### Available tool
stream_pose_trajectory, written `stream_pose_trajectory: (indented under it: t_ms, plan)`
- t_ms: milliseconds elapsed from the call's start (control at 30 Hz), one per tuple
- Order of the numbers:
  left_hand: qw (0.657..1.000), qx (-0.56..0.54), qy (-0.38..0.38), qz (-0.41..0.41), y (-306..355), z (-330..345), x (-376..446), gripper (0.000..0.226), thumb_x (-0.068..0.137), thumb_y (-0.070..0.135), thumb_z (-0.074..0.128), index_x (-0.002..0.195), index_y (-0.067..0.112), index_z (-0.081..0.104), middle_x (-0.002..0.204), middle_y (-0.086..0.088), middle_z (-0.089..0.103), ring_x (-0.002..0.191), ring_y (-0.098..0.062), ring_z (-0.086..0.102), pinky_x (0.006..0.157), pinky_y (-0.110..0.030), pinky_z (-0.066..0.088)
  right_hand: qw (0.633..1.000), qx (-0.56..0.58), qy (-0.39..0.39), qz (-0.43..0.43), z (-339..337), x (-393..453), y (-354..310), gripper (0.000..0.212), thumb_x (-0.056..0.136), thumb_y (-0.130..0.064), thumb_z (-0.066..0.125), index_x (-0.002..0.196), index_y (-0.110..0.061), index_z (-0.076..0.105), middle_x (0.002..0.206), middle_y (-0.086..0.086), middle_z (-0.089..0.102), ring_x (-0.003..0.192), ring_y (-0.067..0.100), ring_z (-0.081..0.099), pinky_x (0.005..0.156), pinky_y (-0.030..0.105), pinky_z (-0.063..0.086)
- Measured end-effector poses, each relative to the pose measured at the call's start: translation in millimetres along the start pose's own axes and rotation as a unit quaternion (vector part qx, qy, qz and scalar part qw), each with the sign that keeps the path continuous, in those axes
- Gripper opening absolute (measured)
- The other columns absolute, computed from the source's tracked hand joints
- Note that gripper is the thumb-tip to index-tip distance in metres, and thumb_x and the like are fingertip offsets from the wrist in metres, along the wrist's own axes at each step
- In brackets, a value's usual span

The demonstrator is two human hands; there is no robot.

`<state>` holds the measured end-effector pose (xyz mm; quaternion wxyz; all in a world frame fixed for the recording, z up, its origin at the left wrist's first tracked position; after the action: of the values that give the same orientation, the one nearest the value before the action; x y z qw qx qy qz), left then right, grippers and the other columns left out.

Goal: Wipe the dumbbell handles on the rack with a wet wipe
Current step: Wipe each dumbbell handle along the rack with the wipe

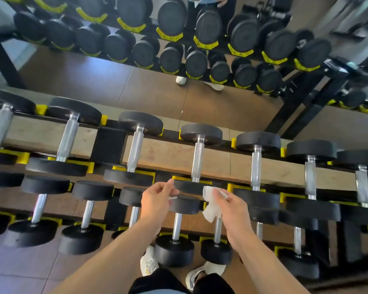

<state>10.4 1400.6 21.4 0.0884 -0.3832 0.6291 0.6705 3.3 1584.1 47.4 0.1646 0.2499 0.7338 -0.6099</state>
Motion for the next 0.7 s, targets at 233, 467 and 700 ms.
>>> stream_pose_trajectory:
  t_ms: [233, 467, 700]
  plan:
    - [0.996, -0.031, 0.078, 0.017, 7, 29, 10, 0.013, 0.101, 0.023, 0.056, 0.105, 0.023, 0.068, 0.090, 0.000, 0.073, 0.085, -0.012, 0.064, 0.067, -0.022, 0.048, 0.996, 0.040, -0.004, 0.081, -23, 43, -8, 0.027, 0.091, -0.041, 0.067, 0.115, -0.032, 0.062, 0.110, -0.001, 0.065, 0.103, 0.019, 0.062, 0.092, 0.040, 0.057]
    - [0.960, -0.024, 0.278, -0.001, 22, 79, 36, 0.035, 0.103, 0.041, 0.046, 0.094, 0.010, 0.058, 0.081, -0.005, 0.058, 0.071, -0.013, 0.051, 0.064, -0.026, 0.040, 0.986, -0.111, -0.096, -0.082, -31, 102, -47, 0.033, 0.093, -0.032, 0.069, 0.124, -0.032, 0.061, 0.102, -0.021, 0.060, 0.093, 0.002, 0.057, 0.070, 0.016, 0.049]
    - [0.916, 0.011, 0.401, -0.026, 12, 113, 53, 0.036, 0.105, 0.047, 0.030, 0.098, 0.017, 0.047, 0.080, -0.001, 0.054, 0.071, -0.016, 0.052, 0.064, -0.035, 0.042, 0.739, -0.377, -0.131, -0.543, 5, 195, -80, 0.029, 0.090, -0.012, 0.068, 0.117, -0.022, 0.073, 0.105, -0.003, 0.075, 0.091, 0.016, 0.069, 0.077, 0.033, 0.059]
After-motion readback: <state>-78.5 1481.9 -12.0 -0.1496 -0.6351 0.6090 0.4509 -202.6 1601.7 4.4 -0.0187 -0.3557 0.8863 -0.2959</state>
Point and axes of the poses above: each hand's wrist, its own x-axis towards the middle knuckle, its own z-axis out of the palm, y = z × x, the point moved 1 cm from there along x, towards the middle knuckle
